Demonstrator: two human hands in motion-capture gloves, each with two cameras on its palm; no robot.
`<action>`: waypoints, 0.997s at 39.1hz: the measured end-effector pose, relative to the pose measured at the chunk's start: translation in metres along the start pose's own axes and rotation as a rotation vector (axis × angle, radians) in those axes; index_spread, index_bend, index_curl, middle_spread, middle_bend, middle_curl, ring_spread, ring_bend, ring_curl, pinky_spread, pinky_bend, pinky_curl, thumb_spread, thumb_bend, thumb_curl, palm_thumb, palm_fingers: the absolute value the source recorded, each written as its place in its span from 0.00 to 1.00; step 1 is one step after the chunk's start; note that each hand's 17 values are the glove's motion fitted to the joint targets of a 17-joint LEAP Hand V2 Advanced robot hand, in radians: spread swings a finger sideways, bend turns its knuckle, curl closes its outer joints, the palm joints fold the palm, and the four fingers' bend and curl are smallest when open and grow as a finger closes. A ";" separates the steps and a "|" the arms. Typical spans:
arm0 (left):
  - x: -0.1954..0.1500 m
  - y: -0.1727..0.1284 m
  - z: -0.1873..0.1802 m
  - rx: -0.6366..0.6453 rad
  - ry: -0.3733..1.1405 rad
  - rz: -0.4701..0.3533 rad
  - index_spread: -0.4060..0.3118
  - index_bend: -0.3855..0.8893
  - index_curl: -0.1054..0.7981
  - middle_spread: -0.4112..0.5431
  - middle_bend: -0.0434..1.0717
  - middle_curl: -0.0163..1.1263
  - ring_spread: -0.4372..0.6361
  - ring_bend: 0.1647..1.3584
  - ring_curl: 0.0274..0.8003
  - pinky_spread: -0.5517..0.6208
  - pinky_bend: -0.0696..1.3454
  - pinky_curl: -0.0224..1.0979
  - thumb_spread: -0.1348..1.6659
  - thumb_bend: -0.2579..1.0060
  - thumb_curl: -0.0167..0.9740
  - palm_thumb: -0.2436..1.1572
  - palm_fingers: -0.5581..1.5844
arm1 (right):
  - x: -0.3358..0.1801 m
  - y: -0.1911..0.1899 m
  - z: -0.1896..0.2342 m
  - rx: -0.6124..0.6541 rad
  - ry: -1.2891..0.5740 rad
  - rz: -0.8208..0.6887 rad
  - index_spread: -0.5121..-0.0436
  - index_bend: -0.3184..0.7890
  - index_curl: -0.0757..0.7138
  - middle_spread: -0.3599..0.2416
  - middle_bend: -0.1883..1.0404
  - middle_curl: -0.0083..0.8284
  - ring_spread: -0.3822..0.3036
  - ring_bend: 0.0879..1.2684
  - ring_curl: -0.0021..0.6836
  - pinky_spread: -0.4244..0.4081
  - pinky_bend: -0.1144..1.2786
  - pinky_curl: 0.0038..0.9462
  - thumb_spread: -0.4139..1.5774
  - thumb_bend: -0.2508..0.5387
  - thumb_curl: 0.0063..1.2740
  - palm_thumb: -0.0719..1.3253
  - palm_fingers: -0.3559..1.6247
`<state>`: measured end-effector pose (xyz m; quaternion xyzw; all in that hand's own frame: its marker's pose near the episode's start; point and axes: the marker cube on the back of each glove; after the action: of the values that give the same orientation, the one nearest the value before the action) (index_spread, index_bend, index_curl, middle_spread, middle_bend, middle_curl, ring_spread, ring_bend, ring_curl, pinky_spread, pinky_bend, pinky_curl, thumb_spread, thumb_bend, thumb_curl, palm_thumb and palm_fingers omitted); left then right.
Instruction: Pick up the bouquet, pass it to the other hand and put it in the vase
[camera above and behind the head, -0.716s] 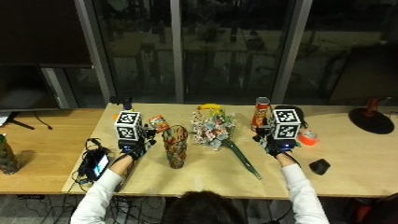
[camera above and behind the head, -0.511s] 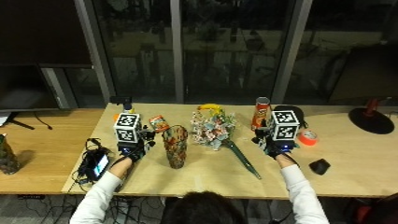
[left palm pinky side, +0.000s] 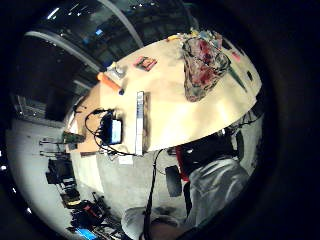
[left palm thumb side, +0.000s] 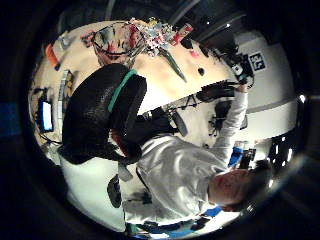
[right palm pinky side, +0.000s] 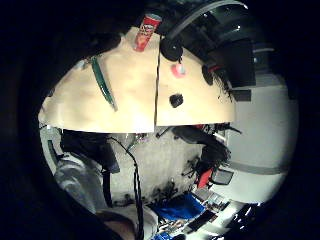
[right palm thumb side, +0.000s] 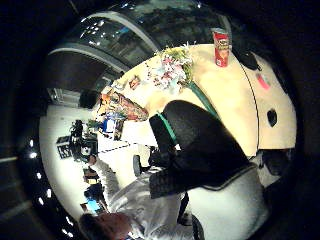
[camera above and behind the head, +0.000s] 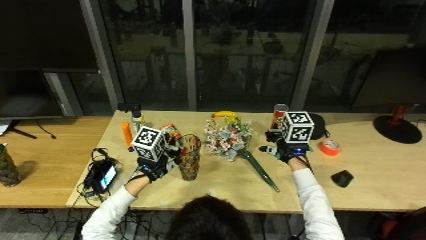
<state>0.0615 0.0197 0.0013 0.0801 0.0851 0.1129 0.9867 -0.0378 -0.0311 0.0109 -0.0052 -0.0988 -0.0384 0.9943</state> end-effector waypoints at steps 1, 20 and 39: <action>0.004 0.006 -0.004 -0.011 -0.058 0.021 0.68 0.42 0.36 0.75 0.21 0.21 0.77 0.32 0.24 0.80 0.28 0.24 0.73 0.25 0.19 0.34 0.36 | 0.000 0.007 -0.010 -0.021 0.054 0.006 0.31 0.33 0.19 0.56 0.36 0.30 0.64 0.44 0.37 0.78 0.54 0.32 0.80 0.46 0.13 0.30 0.35; 0.045 0.031 0.019 0.000 -0.171 0.178 0.62 0.46 0.47 0.75 0.19 0.23 0.79 0.28 0.25 0.81 0.25 0.27 0.76 0.21 0.25 0.39 0.37 | 0.011 -0.041 0.030 -0.091 -0.002 0.175 0.65 0.31 0.14 0.73 0.39 0.39 0.63 0.56 0.49 0.79 0.66 0.39 0.75 0.37 0.22 0.41 0.38; 0.045 0.037 0.046 -0.078 -0.055 0.231 0.55 0.47 0.53 0.74 0.18 0.24 0.80 0.25 0.26 0.81 0.22 0.29 0.76 0.19 0.27 0.41 0.37 | 0.050 -0.082 0.198 -0.336 -0.185 0.351 0.77 0.34 0.17 0.65 0.43 0.46 0.52 0.56 0.53 0.66 0.67 0.39 0.73 0.34 0.31 0.57 0.44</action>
<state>0.1053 0.0599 0.0458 0.0539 0.0438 0.2271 0.9714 -0.0343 -0.1126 0.2147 -0.1906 -0.1792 0.1197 0.9577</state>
